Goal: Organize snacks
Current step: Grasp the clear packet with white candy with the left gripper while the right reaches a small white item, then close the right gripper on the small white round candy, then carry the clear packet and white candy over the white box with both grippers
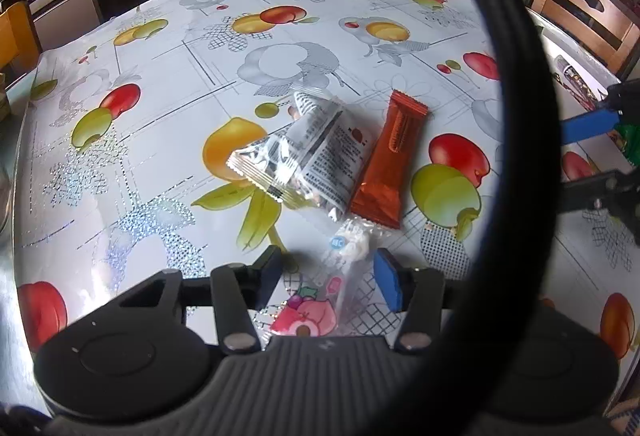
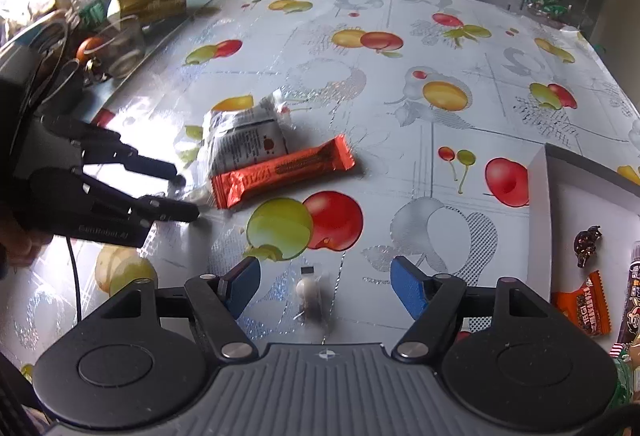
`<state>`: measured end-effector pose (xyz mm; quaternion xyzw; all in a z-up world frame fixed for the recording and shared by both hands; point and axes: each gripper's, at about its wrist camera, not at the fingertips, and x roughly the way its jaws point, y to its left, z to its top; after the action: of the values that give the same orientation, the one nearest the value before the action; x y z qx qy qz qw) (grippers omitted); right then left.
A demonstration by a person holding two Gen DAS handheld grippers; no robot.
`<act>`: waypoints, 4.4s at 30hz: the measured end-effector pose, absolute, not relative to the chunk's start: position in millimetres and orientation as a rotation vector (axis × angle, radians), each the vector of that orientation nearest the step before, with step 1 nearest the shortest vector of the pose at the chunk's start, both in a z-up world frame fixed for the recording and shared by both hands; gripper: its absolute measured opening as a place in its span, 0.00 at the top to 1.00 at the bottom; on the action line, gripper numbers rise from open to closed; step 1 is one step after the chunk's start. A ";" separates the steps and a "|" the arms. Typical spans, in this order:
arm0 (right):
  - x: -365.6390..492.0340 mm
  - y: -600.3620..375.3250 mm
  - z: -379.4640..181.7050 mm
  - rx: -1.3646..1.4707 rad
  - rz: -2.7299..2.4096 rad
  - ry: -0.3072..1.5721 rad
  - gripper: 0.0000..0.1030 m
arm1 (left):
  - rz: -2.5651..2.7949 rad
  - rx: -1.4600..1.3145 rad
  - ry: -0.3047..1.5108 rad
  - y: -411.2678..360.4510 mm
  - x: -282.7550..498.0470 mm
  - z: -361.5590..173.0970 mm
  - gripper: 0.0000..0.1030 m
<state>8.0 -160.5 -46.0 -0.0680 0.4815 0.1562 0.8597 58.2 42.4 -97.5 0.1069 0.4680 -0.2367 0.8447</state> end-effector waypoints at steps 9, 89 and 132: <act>6.3 -156.4 -51.6 -0.166 0.350 1.020 0.31 | -0.491 0.247 0.947 27.4 42.6 -99.4 0.57; -0.1 -210.9 2.6 -0.107 0.319 0.838 0.85 | -0.308 0.044 0.896 -48.6 15.7 -9.3 0.89; -11.9 -257.8 19.4 -0.048 0.205 0.801 0.85 | -0.440 0.082 0.874 -100.4 24.8 -0.1 0.89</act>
<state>-11.9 -257.8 19.4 -0.0233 0.3891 0.0994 0.9155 24.8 -100.4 -0.1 0.0392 0.4195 -0.2113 0.8819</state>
